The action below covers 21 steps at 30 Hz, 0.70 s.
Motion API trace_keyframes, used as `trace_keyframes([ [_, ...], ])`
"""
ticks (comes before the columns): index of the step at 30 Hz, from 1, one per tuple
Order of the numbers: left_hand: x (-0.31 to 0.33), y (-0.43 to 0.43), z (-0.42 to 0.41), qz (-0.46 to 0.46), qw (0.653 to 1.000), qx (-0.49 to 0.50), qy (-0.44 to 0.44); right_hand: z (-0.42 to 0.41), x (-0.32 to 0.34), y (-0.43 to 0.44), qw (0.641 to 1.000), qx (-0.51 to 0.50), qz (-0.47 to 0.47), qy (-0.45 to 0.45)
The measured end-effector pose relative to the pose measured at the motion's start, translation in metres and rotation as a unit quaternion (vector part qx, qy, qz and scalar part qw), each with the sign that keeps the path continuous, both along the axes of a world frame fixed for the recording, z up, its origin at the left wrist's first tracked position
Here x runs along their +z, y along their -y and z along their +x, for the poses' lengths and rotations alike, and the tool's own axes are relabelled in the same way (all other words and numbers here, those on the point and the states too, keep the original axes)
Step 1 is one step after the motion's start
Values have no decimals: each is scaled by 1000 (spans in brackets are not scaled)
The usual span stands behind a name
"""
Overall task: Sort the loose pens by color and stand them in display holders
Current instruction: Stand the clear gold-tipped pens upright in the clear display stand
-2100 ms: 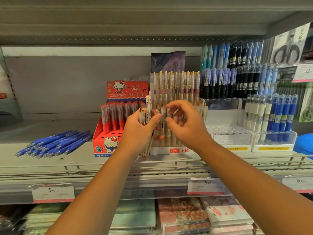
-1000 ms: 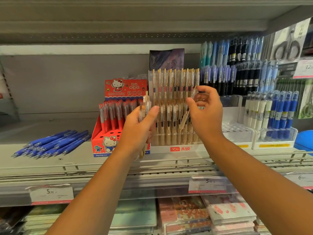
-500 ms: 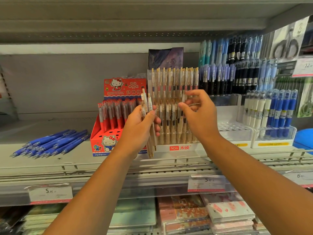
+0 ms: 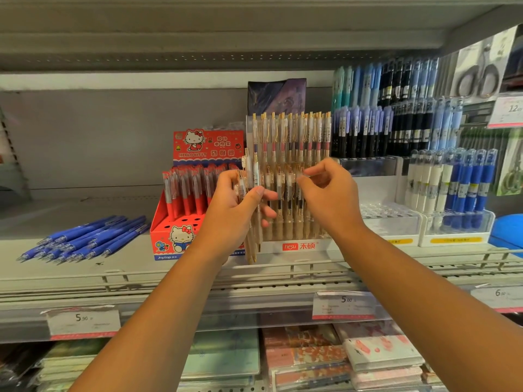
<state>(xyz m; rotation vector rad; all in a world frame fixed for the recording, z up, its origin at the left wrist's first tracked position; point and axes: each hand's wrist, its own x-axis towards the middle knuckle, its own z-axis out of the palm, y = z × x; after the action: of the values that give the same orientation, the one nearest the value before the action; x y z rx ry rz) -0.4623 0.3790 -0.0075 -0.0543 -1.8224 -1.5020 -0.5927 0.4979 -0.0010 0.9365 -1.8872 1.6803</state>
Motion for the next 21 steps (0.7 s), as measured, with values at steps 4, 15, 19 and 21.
trace_keyframes([
  [4,0,0,1,-4,1000,3,4,3,2,-1,999,-31,-14,-25],
  [15,1,-4,2,-19,999,-33,17,36,10,5,975,222,9,-2],
  [19,2,-5,4,-14,999,-44,20,35,13,6,969,243,-4,46],
  [21,2,-5,4,-6,999,-42,22,32,14,4,968,244,-17,58],
])
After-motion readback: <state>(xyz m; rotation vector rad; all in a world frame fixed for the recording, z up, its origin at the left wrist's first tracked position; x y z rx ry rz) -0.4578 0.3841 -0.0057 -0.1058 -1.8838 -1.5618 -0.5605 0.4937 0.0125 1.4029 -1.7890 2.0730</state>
